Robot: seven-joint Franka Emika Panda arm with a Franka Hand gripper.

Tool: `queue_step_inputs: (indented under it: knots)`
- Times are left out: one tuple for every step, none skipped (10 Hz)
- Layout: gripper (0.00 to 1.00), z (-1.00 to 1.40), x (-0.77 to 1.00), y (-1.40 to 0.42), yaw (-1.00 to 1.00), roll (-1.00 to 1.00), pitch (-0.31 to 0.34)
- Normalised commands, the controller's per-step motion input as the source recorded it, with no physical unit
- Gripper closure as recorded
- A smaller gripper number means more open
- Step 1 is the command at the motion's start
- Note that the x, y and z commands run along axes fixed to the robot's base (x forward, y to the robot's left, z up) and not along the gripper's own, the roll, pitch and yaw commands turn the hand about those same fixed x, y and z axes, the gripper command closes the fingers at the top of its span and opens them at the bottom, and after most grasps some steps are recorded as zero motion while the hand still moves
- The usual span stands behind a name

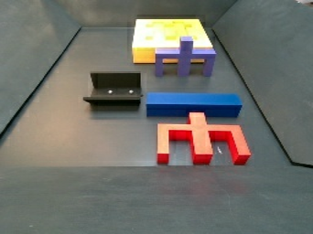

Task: Pick up the green object. Move up. Move to above the board. Insert the green object.
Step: Insert the green object.

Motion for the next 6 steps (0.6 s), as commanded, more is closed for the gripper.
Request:
queue_step_inputs:
  knots:
    - [1.0,-0.45,0.0,-0.17,0.18,-0.28,-0.107]
    - [1.0,-0.56,0.0,-0.08,0.19,-0.25,-0.076]
    - [1.0,-0.73,0.0,-0.01,0.18,-0.18,-0.04]
    - [1.0,-0.94,0.0,-0.04,0.15,-0.07,0.0]
    - [1.0,-0.94,0.0,-0.02,0.12,-0.01,0.0]
    - [1.0,-0.83,-0.03,-0.03,0.0,0.0,0.004]
